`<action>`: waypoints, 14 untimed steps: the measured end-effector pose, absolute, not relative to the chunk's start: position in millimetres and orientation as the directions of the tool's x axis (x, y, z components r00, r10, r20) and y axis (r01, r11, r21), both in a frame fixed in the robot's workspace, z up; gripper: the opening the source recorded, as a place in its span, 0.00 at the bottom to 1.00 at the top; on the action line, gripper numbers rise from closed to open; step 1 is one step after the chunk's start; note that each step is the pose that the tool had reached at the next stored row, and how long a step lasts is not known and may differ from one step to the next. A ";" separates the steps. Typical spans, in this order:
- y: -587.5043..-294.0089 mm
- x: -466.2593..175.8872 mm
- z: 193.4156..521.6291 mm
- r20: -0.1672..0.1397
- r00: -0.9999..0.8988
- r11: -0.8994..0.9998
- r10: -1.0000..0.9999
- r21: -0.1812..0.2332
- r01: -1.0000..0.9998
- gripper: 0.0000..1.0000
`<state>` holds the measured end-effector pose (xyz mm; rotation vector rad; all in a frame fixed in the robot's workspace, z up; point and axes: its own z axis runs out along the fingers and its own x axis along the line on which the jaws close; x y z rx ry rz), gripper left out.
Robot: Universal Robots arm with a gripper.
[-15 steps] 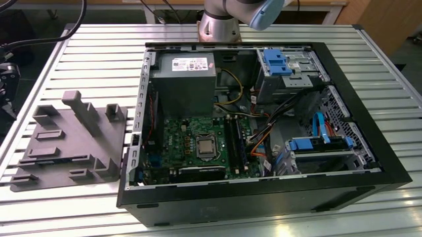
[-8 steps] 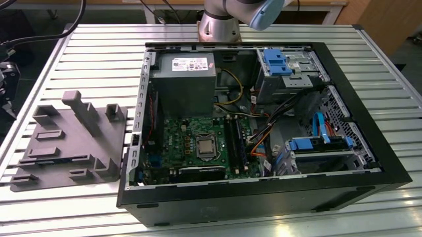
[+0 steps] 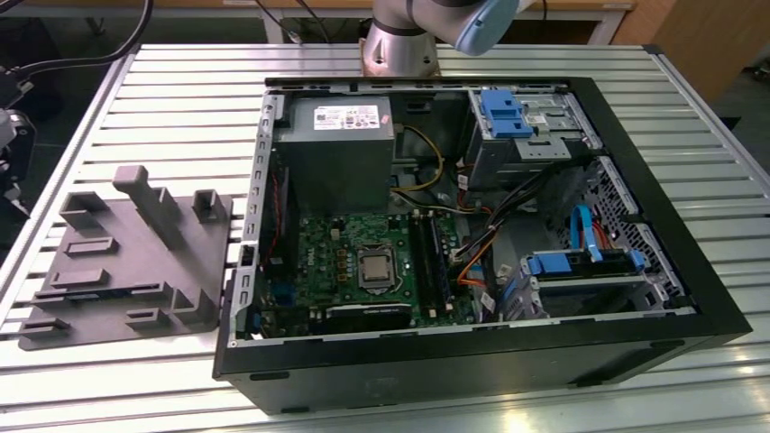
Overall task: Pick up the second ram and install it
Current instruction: 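Pick up the second ram and move it above second insertion slot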
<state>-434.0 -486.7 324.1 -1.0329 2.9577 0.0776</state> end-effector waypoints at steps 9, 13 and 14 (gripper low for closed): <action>-486.7 -434.1 323.9 -0.024 -0.700 0.699 -0.714 0.044 -0.714 0.11; -486.7 -434.0 323.8 -0.024 -0.655 0.654 -0.755 0.044 -0.755 0.11; -486.7 -434.0 323.8 -0.024 -0.643 0.642 -0.765 0.044 -0.766 0.11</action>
